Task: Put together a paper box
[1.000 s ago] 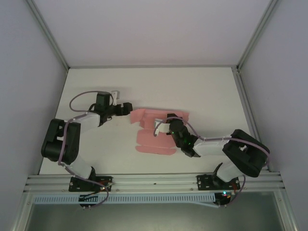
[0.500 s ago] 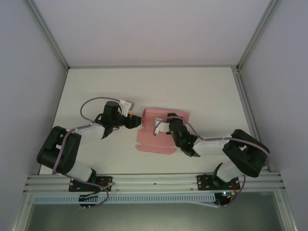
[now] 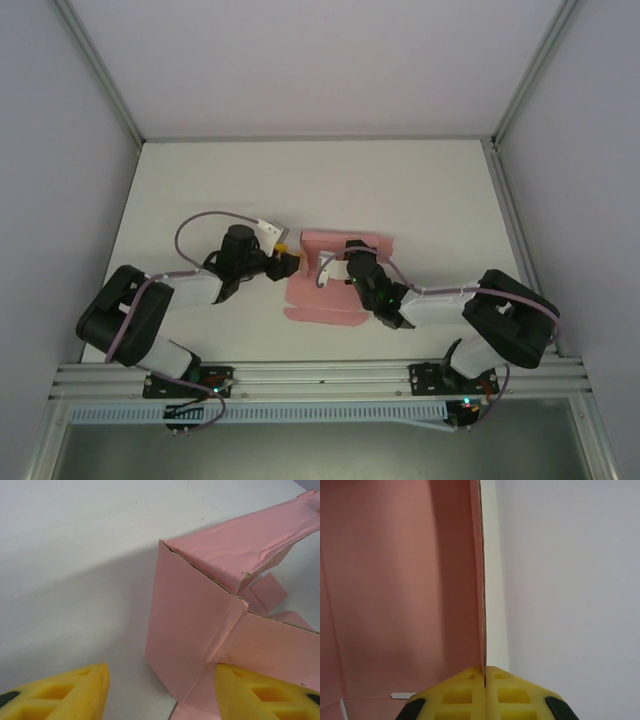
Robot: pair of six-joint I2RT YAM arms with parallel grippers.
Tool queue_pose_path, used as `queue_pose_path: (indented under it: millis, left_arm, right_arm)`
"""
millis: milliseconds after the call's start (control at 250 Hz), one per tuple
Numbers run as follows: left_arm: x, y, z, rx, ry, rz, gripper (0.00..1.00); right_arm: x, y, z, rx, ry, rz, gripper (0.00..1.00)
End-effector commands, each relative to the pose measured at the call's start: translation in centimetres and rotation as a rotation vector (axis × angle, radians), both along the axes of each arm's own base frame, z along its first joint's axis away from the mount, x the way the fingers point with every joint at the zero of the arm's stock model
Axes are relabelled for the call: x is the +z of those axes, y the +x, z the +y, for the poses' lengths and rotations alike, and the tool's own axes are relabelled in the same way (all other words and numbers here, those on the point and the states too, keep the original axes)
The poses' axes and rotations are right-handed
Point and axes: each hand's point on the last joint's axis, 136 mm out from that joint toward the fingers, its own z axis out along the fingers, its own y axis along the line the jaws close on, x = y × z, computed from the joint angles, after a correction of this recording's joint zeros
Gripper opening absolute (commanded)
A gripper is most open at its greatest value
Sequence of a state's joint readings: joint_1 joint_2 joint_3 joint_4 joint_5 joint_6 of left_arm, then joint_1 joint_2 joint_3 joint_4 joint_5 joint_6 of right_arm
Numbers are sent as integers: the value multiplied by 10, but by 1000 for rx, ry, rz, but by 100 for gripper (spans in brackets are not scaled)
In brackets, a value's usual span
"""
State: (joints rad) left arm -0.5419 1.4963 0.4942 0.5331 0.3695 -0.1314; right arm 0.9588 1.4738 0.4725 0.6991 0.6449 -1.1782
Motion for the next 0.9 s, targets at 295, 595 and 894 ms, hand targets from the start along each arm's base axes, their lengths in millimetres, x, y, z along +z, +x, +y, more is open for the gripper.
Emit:
queue_pose_path:
  millis: [295,595,894]
  left_arm:
    - [-6,-18,-15,-91,1,-64,64]
    - [4,5,-23,-26,-12,-90,64]
    - [-4,25,-20,140,80,-137,46]
  right_arm:
    - [-7,-12,-5,-14,-41,-29,0]
    - [-16,-19,1,2,-60,0,0]
    - [-15,-27,4,-2,-15,17,0]
